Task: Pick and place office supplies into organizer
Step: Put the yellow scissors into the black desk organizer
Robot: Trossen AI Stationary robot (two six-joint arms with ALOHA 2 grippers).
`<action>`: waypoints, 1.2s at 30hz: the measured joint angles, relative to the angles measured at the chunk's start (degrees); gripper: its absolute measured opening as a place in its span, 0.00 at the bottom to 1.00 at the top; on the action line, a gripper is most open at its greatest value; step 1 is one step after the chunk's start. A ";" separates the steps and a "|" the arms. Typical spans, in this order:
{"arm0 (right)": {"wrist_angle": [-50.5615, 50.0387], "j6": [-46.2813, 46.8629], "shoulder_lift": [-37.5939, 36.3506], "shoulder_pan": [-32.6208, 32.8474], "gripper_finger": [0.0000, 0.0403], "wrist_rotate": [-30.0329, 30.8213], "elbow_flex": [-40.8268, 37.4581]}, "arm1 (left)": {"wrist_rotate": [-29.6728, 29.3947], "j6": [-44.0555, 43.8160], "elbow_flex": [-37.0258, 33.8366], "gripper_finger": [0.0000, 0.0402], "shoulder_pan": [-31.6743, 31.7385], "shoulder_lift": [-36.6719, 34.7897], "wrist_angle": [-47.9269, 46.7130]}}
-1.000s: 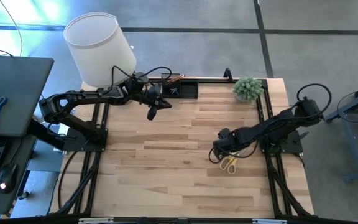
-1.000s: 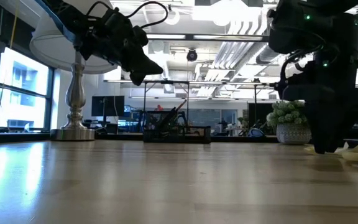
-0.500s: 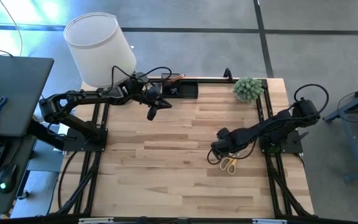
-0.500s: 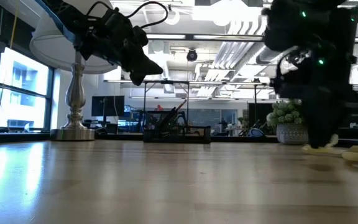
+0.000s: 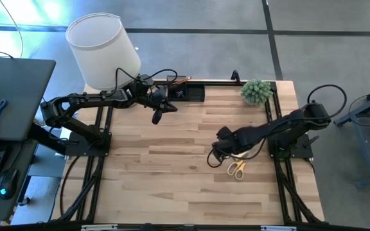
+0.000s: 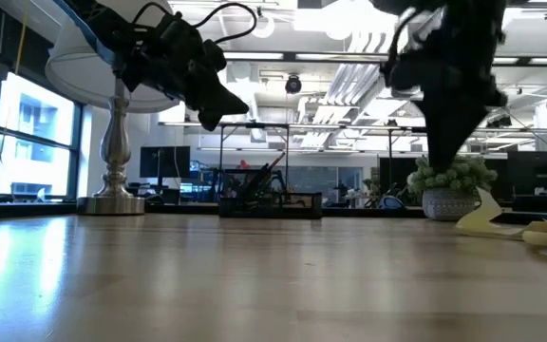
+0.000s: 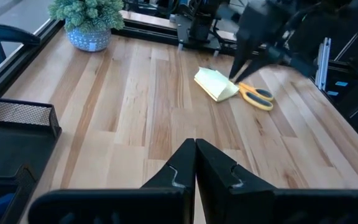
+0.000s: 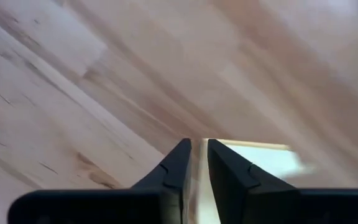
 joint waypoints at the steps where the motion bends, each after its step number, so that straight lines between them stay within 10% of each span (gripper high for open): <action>1: -2.88 0.01 0.00 0.17 0.11 0.58 1.66 | 0.00 0.12 0.00 0.00 0.00 0.00 0.00; 10: -17.70 10.30 -0.13 7.39 0.06 -0.70 7.19 | 0.00 0.44 0.00 0.00 0.00 0.00 -0.90; 21: 2.51 28.67 -0.13 21.15 0.03 -3.01 -0.83 | 2.57 0.33 0.00 0.00 -0.02 0.00 -1.77; 36: 5.02 -22.32 -0.11 19.89 0.24 -8.34 -1.73 | 2.58 0.42 0.00 0.00 -0.02 0.00 0.00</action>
